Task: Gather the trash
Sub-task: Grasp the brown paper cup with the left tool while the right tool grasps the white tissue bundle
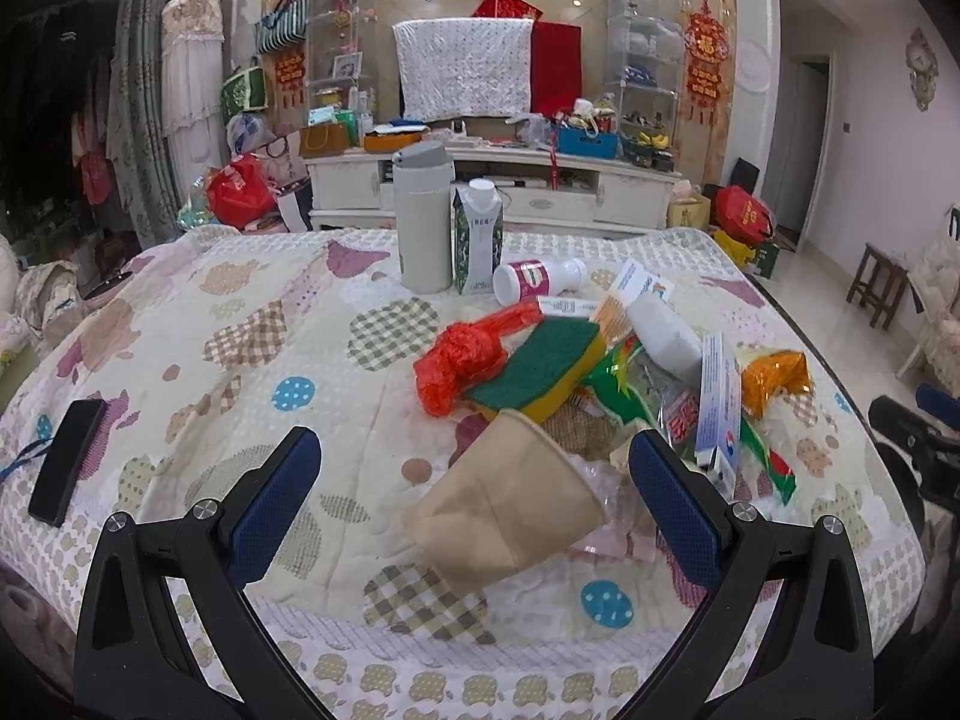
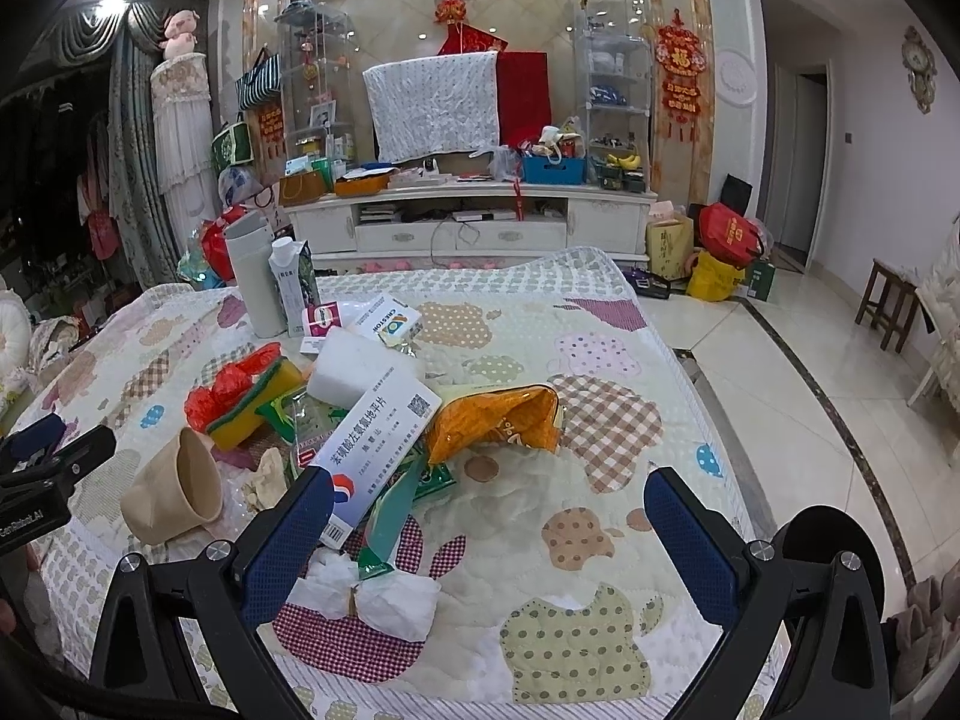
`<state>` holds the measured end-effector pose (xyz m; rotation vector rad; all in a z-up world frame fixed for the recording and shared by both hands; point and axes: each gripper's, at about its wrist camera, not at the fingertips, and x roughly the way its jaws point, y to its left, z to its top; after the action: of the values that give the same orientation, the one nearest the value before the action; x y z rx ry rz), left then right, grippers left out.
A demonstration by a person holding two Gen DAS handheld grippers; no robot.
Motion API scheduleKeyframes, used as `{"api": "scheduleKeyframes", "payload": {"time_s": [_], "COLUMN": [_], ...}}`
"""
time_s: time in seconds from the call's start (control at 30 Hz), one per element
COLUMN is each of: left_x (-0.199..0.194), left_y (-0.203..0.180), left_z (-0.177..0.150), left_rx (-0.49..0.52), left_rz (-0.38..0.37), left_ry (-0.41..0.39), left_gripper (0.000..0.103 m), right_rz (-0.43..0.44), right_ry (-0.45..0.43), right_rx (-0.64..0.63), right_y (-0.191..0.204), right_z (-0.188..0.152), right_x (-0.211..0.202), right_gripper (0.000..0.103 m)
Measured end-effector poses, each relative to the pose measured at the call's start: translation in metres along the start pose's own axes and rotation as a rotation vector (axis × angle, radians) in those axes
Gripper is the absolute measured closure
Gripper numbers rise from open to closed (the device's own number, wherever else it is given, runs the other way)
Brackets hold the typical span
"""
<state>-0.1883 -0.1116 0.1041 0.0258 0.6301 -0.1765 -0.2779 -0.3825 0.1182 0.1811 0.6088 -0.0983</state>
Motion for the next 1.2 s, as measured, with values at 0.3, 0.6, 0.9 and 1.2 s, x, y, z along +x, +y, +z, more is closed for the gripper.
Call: {"api": "scheduleKeyframes", "payload": {"time_s": [0.3, 0.6, 0.9, 1.2], "left_x": [0.001, 0.015, 0.049, 0.088], "left_y": [0.021, 0.016, 0.026, 0.033], "left_z": [-0.016, -0.026, -0.017, -0.011], "left_rx": [0.034, 0.120, 0.138, 0.093], "left_rz": [-0.034, -0.109, -0.212, -0.349], "left_ry": [0.074, 0.122, 0.174, 0.289], "left_gripper": [0.001, 0.001, 0.001, 0.001], "right_rz": [0.027, 0.179, 0.284, 0.351], "right_ry": [0.046, 0.138, 0.246, 0.327], "right_rx": [0.015, -0.021, -0.066, -0.054], "right_y": [-0.010, -0.001, 0.016, 0.027], "right_z": [-0.006, -0.018, -0.038, -0.049], "right_x": [0.007, 0.017, 0.044, 0.080], "right_gripper": [0.000, 0.002, 0.010, 0.045]}}
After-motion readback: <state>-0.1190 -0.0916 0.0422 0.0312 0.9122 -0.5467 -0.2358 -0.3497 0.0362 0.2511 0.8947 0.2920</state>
